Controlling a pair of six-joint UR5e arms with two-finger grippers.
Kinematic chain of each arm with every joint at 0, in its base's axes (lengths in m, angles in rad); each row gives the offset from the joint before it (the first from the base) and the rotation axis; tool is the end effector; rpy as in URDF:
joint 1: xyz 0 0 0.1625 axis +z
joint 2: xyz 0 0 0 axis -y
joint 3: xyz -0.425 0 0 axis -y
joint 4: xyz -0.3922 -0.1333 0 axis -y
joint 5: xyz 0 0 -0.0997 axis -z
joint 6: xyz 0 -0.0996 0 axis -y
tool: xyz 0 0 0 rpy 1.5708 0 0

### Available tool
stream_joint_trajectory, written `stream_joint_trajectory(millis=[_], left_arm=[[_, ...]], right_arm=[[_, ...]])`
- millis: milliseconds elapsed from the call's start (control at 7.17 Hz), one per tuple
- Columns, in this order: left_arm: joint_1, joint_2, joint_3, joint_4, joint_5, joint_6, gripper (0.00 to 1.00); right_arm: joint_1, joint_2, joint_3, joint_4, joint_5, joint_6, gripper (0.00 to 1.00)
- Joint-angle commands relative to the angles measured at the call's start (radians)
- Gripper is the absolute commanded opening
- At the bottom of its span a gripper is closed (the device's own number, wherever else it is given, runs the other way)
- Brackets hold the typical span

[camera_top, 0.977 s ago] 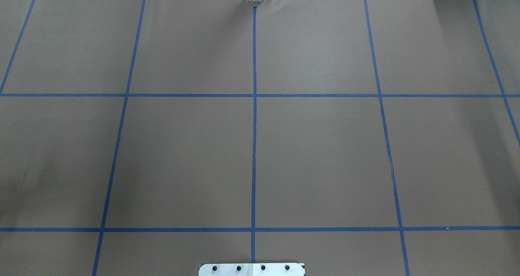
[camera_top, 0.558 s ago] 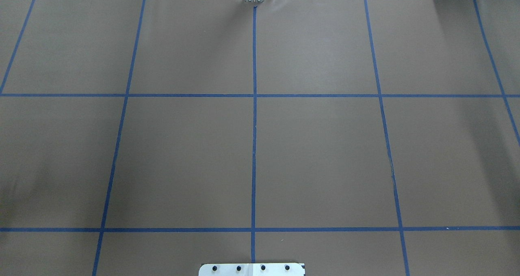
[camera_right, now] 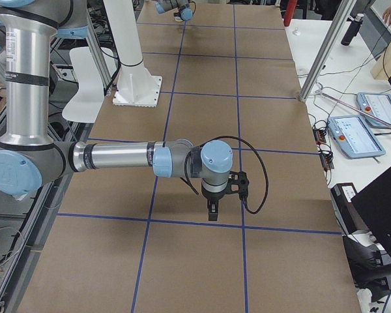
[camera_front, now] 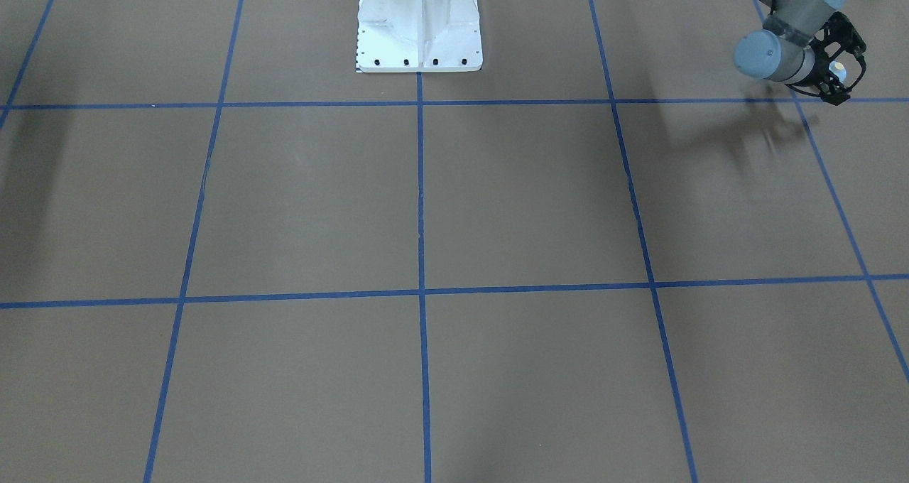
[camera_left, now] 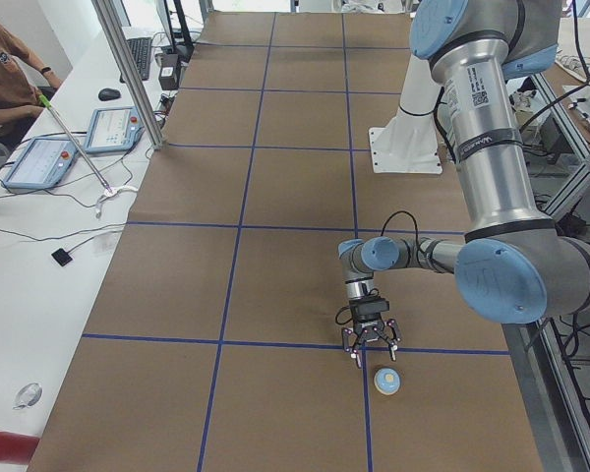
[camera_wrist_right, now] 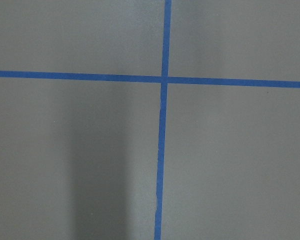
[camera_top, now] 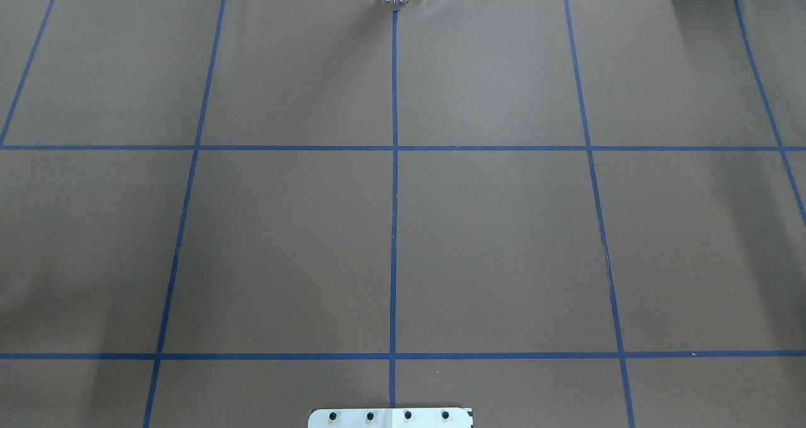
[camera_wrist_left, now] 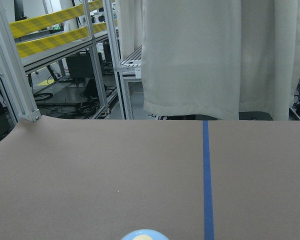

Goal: Place and press bell with both arms
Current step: 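Lift the held white-and-blue bell with the left gripper and swing it forward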

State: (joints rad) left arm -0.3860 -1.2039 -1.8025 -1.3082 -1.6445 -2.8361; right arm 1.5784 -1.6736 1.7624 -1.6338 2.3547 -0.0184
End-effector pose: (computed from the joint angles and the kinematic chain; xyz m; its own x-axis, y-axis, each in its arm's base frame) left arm 0.2209 -0.2257 0.7423 -0.1264 -0.9753 0.1813 0.9354 -0.0564 0.3490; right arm 0.0664 -0.4480 0.6184 0.7083 -0.0312 0.7052 0.0054 0.9992 0.0388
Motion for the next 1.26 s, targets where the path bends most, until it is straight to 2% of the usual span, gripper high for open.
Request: stream_joint_trajectory(millis=[0,279,698,1116], left_arm=[[0.025,-0.009,0.034,-0.002,-0.001,-0.028,1.00],[0.050,-0.017,0.078,-0.005,-0.003,-0.042,1.00],[0.120,-0.020,0.089,-0.002,-0.075,-0.084,1.00],[0.133,-0.019,0.092,-0.002,-0.077,-0.092,1.00]], right_arm=[[0.000,0.000,0.000,0.000,0.000,0.000,1.00],[0.000,0.002,0.000,0.000,0.000,0.000,1.00],[0.000,0.003,0.002,0.000,-0.005,-0.002,1.00],[0.000,0.003,0.015,0.000,-0.009,-0.002,1.00]])
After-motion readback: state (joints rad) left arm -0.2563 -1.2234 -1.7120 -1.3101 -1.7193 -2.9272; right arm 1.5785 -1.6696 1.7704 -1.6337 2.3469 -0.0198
